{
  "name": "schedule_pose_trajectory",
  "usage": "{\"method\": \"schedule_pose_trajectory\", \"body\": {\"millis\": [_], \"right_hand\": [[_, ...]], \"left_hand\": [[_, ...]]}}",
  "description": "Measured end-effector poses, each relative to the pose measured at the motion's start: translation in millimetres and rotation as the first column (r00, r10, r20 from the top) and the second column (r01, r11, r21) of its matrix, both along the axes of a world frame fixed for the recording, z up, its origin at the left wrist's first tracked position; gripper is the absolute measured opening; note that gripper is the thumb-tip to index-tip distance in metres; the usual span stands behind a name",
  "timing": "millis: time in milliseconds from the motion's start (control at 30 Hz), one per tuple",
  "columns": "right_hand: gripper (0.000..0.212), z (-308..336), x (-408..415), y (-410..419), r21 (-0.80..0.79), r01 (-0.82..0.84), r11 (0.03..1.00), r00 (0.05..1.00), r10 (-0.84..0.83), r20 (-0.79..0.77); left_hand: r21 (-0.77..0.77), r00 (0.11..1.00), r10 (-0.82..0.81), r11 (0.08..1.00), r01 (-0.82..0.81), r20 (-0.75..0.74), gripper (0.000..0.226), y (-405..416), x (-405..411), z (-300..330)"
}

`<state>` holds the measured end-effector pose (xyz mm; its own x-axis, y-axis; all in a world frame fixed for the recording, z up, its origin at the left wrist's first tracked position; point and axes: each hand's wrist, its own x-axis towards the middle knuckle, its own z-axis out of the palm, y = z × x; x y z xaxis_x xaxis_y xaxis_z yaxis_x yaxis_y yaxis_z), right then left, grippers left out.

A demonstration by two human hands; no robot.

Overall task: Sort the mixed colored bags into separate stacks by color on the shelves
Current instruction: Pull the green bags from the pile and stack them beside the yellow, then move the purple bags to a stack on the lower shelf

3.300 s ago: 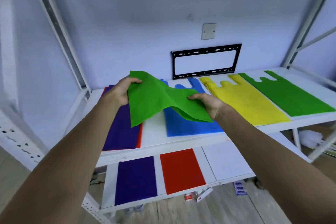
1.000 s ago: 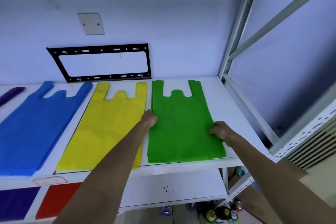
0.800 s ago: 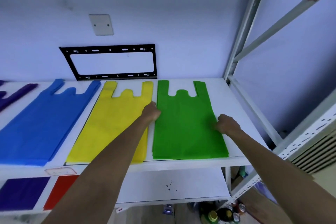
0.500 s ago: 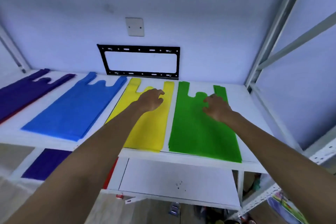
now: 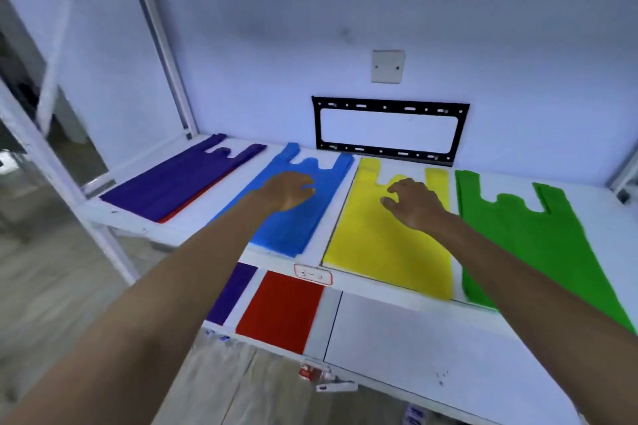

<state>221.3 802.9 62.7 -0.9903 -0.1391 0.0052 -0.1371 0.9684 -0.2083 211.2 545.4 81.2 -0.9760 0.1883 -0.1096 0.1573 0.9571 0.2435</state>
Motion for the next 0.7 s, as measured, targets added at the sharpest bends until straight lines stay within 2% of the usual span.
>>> {"method": "schedule_pose_trajectory", "body": {"millis": [267, 700], "right_hand": [[0.053, 1, -13, -152, -0.011, 0.043, 0.999, 0.996, -0.042, 0.083], [0.051, -19, -110, -351, -0.056, -0.059, 0.997, 0.974, 0.07, 0.215]], "left_hand": [[-0.067, 0.999, 0.034, 0.997, -0.034, -0.011, 0.047, -157, -13, 5], [-0.059, 0.986, 0.161, 0.985, -0.163, -0.036, 0.041, -361, -86, -23]]}}
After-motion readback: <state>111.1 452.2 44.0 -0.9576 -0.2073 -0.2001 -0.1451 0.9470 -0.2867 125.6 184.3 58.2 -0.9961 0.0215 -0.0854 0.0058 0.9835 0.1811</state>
